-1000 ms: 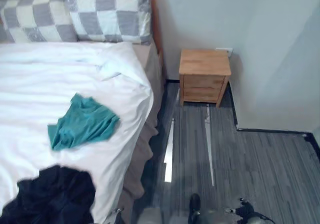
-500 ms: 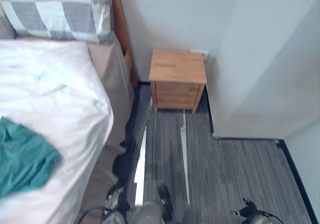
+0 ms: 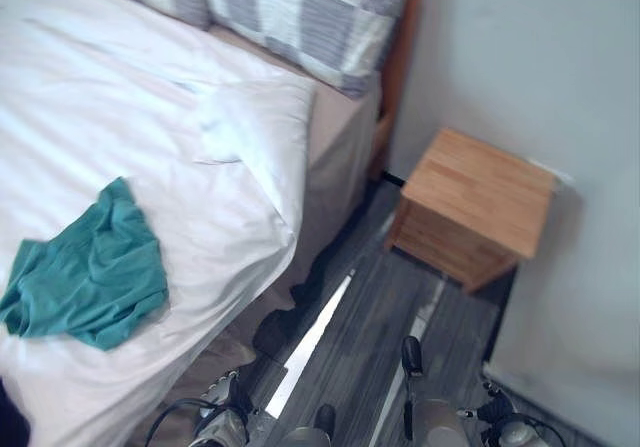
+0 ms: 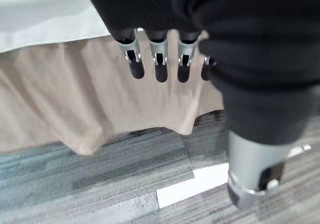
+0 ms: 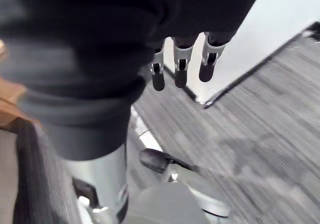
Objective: Tidy up the quilt and then pick up the clothes from the bed and put them into the laundry hamper.
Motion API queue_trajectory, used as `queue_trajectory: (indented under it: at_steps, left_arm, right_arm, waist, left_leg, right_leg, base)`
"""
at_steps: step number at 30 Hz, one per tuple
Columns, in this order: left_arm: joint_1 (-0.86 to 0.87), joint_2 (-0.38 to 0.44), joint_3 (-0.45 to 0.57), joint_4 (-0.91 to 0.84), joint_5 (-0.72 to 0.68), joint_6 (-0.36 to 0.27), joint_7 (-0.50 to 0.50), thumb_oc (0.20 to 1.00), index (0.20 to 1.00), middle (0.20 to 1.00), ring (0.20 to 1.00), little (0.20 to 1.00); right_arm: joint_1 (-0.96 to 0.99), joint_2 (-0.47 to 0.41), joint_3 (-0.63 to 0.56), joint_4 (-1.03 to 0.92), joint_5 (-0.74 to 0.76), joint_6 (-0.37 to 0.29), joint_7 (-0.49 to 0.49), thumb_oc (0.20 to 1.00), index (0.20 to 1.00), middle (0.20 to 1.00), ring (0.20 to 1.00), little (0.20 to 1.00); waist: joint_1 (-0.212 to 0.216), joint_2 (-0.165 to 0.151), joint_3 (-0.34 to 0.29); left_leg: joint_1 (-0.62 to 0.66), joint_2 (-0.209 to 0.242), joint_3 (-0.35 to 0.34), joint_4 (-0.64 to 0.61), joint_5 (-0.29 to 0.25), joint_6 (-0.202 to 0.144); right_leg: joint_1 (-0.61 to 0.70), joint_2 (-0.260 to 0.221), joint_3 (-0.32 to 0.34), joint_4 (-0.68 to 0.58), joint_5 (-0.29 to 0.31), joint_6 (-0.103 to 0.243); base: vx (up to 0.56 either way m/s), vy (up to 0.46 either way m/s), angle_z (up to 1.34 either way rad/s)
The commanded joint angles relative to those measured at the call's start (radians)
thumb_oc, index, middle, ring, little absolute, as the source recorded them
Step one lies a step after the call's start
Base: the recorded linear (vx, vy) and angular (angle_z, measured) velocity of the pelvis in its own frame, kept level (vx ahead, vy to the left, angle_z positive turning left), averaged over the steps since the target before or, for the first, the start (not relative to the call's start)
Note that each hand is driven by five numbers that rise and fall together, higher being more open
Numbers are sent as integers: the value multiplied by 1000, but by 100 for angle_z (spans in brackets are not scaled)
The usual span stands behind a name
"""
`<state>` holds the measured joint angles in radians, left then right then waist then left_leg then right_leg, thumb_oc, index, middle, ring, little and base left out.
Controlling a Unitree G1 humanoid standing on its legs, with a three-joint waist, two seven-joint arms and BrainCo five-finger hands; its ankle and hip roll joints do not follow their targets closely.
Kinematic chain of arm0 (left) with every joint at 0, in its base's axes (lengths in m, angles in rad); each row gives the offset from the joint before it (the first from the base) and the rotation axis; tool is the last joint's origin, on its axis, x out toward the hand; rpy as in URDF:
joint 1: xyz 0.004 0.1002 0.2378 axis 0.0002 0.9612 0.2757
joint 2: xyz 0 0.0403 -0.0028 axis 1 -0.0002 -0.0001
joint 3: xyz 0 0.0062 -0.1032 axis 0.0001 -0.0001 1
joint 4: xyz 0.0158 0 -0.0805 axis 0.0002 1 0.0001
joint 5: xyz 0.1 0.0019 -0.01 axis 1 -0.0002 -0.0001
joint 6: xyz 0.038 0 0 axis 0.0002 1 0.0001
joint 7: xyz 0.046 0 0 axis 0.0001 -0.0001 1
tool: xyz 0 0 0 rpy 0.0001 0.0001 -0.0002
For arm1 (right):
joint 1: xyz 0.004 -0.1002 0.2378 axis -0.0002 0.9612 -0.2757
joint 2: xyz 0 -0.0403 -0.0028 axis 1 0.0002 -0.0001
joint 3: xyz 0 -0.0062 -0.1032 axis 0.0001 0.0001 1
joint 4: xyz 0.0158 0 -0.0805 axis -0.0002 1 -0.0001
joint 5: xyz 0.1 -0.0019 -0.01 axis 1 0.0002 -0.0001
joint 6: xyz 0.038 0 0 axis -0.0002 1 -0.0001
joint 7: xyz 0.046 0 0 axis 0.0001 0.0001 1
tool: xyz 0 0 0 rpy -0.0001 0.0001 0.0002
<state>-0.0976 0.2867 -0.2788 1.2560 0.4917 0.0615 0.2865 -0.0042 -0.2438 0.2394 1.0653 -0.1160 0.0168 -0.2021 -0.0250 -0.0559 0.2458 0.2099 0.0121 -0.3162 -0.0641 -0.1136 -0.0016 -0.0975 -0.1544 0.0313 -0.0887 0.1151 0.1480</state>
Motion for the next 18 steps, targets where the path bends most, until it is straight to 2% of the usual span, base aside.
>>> queue_trajectory:
  at_steps: [1,2,3,4,6,7,8,9,10,11,12,13,14,15,16,17,18]
  left_arm:
    - [22,28,-25,-12,-15,-7,24,1000,1000,1000,1000,1000]
    - [30,28,-21,-25,-22,-6,23,1000,1000,1000,1000,1000]
    - [37,27,-15,-59,-38,-7,31,1000,1000,1000,1000,1000]
    - [37,28,-15,-59,-38,-7,31,1000,1000,1000,1000,1000]
    - [37,33,-3,-85,-45,-6,34,1000,1000,1000,1000,1000]
    - [37,34,-3,-85,-45,-5,34,1000,1000,1000,1000,1000]
    - [51,32,15,-97,-40,-4,33,1000,1000,1000,1000,1000]
    - [55,31,18,-92,-34,-4,30,1000,1000,1000,1000,1000]
    - [61,31,21,-87,-21,-3,23,1000,1000,1000,1000,1000]
    - [62,31,18,-77,1,1,-7,1000,1000,1000,1000,1000]
    - [62,29,17,-78,2,2,-8,1000,1000,1000,1000,1000]
    - [70,34,11,-81,19,3,-21,1000,1000,1000,1000,1000]
    - [69,34,10,-81,19,3,-21,1000,1000,1000,1000,1000]
    - [70,40,-4,-81,33,8,-29,1000,1000,1000,1000,1000]
    - [71,42,-9,-82,27,10,-26,1000,1000,1000,1000,1000]
    - [70,41,-7,-82,26,10,-26,1000,1000,1000,1000,1000]
    - [70,51,-12,-90,10,13,-19,1000,1000,1000,1000,1000]
  right_arm:
    - [-51,-70,3,-143,-21,-27,23,1000,1000,1000,1000,1000]
    - [-49,-96,4,-213,-21,-33,25,1000,1000,1000,1000,1000]
    - [-47,-155,-19,-352,-3,-53,15,1000,1000,1000,1000,1000]
    - [-47,-155,-19,-353,-3,-53,16,1000,1000,1000,1000,1000]
    - [-39,-211,-45,-501,-11,-68,13,1000,1000,1000,1000,1000]
    - [-39,-211,-46,-502,-12,-67,14,1000,1000,1000,1000,1000]
    - [-18,-279,-82,-652,-43,-87,21,1000,1000,1000,1000,1000]
    - [-8,-305,-97,-695,-63,-95,21,1000,1000,1000,1000,1000]
    - [-11,-343,-108,-738,-98,-103,21,1000,1000,1000,1000,1000]
    - [-2,-391,-138,-815,-178,-98,17,1000,1000,1000,1000,1000]
    - [3,-392,-142,-821,-180,-94,19,1000,1000,1000,1000,1000]
    - [1,-427,-159,-878,-277,-88,-1,1000,1000,1000,1000,1000]
    - [4,-427,-162,-881,-280,-87,0,1000,1000,1000,1000,1000]
    - [-26,-461,-182,-919,-336,-70,-14,1000,1000,1000,1000,1000]
    - [-65,-468,-173,-915,-349,-58,-38,1000,1000,1000,1000,1000]
    - [-71,-468,-169,-912,-349,-57,-40,1000,1000,1000,1000,1000]
    - [-149,-488,-162,-910,-387,-28,-73,1000,1000,1000,1000,1000]
  waist:
    - [15,12,5]
    - [18,14,11]
    - [24,6,43]
    - [20,3,39]
    - [18,-8,49]
    - [17,-10,46]
    - [22,-11,34]
    - [24,-7,24]
    - [26,0,19]
    - [13,13,2]
    - [13,14,3]
    - [19,8,-1]
    - [14,6,-1]
    - [-2,4,16]
    - [-4,8,27]
    - [-4,6,29]
    - [5,15,45]
  left_leg:
    - [-4,61,182,119,-87,-66]
    - [-57,72,183,206,-51,-81]
    - [-189,92,281,374,17,-88]
    - [-197,88,277,375,19,-87]
    - [-276,131,446,430,13,-78]
    - [-280,128,445,429,16,-78]
    - [-315,110,547,359,-13,-56]
    - [-322,94,586,315,-2,-49]
    - [-327,94,648,278,21,-49]
    - [-267,112,742,172,29,-55]
    - [-260,108,742,160,35,-54]
    - [-230,78,692,122,25,-33]
    - [-230,71,687,118,26,-29]
    - [-198,65,681,102,13,-6]
    - [-186,62,669,100,12,5]
    - [-186,60,671,100,11,6]
    - [-172,69,645,78,28,12]
  right_leg:
    - [-76,-23,-1,134,-45,90]
    - [-64,-29,-27,146,-59,73]
    - [3,-57,-116,131,-79,44]
    - [-1,-60,-119,129,-77,45]
    - [61,-74,-211,109,-111,31]
    - [58,-76,-211,107,-109,31]
    - [90,-73,-273,104,-136,24]
    - [95,-70,-296,110,-143,22]
    - [102,-63,-329,120,-159,21]
    - [110,-59,-381,181,-186,42]
    - [110,-62,-382,186,-189,44]
    - [97,-95,-413,324,-169,55]
    - [94,-103,-417,335,-174,60]
    - [45,-147,-409,497,-78,105]
    - [11,-152,-375,578,-61,108]
    - [5,-155,-370,585,-64,108]
    - [-54,-128,-311,608,-71,95]
  base:
    - [327,-333,130]
    - [203,-378,110]
    - [66,-248,97]
    - [46,-262,96]
    - [44,-152,127]
    - [98,-132,172]
    - [114,-79,142]
    - [165,-81,107]
    - [275,58,66]
    - [230,66,55]
    - [322,168,66]
    - [138,113,106]
    - [215,180,132]
    - [111,131,102]
    - [108,122,82]
    - [59,59,94]
    - [26,8,87]
